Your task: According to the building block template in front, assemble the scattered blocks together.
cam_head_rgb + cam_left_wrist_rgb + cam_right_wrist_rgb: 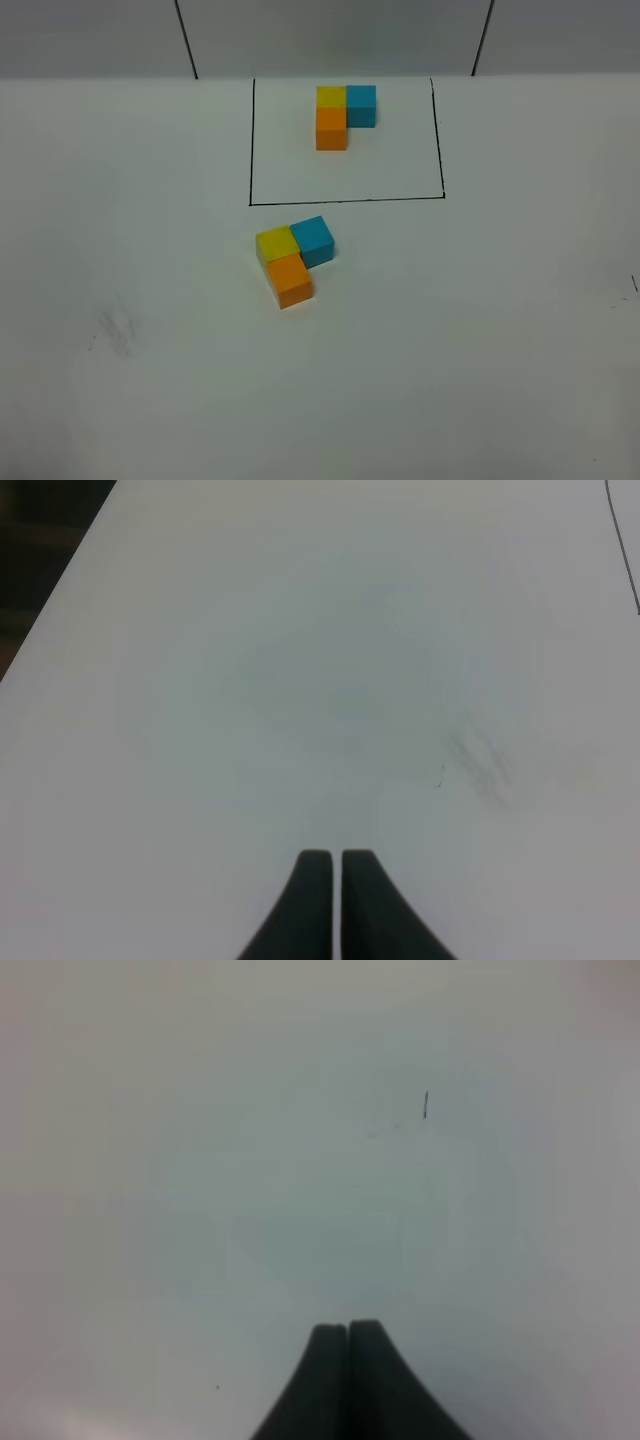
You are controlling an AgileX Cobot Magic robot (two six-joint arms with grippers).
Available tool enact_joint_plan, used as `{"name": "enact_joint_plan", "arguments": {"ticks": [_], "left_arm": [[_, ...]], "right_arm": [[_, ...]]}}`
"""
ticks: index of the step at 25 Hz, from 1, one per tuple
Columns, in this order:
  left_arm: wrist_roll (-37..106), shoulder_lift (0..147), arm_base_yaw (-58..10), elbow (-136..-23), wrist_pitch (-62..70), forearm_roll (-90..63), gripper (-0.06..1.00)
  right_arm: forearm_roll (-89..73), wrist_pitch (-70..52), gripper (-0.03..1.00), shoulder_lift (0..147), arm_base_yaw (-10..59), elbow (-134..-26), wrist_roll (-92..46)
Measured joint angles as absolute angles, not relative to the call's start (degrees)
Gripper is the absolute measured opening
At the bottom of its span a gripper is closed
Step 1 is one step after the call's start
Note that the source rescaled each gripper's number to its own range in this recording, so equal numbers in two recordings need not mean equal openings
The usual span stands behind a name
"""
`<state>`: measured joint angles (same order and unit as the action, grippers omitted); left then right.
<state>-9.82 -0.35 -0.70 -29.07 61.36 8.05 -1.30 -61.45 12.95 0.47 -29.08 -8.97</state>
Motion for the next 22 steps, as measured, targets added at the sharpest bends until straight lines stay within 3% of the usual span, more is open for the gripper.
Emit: {"name": "enact_joint_plan", "arguments": {"ticks": [22], "left_arm": [[-9.82, -0.35, -0.70, -29.07, 61.36, 8.05, 0.00]], "right_arm": [[-1.13, -61.49, 0.00, 3.00, -1.73, -28.81, -8.97]]}}
